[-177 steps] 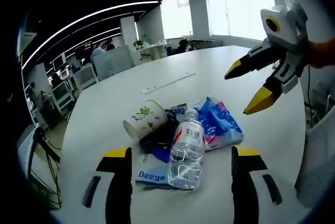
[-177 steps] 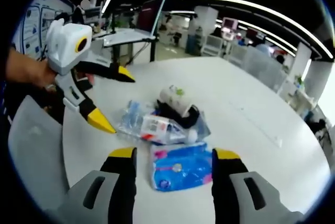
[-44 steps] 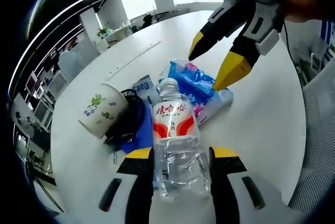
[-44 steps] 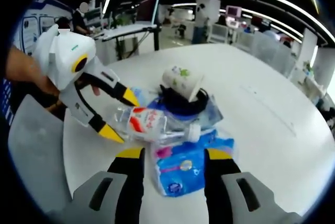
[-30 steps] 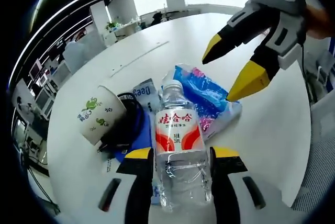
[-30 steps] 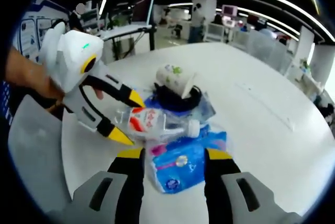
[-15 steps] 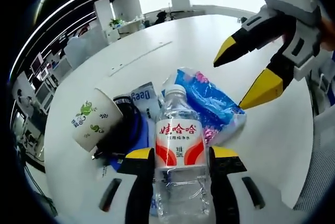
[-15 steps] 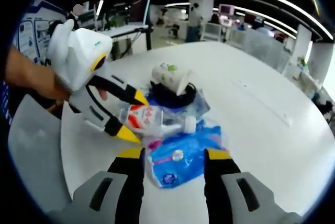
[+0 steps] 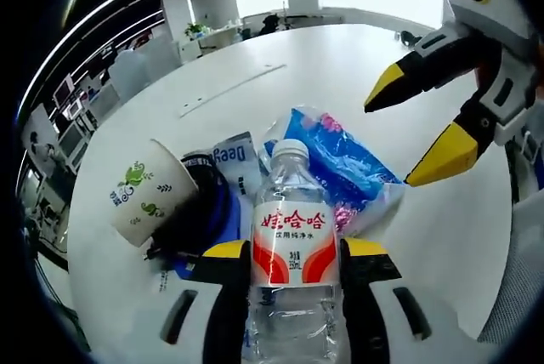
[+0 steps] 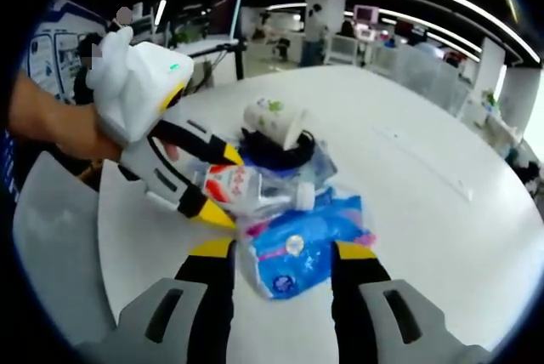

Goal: Arrange the tabletop items into an orderly group along one side of the table until the central work area is clear of visible clutter.

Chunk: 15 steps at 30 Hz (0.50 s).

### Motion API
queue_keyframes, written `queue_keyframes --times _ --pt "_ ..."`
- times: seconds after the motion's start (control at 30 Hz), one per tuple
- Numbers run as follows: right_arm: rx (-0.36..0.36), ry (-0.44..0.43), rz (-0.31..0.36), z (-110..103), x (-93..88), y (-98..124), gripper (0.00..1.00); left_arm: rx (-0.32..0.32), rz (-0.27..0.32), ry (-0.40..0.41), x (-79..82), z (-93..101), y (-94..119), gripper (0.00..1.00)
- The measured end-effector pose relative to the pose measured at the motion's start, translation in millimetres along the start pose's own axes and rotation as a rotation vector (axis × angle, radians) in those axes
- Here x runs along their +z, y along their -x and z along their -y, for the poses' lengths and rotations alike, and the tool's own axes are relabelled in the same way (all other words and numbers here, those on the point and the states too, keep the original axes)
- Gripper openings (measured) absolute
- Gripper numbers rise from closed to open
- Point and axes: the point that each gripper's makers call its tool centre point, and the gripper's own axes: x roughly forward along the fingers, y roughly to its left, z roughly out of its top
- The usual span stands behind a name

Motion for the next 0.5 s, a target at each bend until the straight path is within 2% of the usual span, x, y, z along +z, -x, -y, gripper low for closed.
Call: queue_keyframes --times 0.5 --pt "0.008 -0.002 0.0 3.6 1.0 -4.5 0.41 -0.025 -0.026 0.033 6.8 4.2 -11.3 0.43"
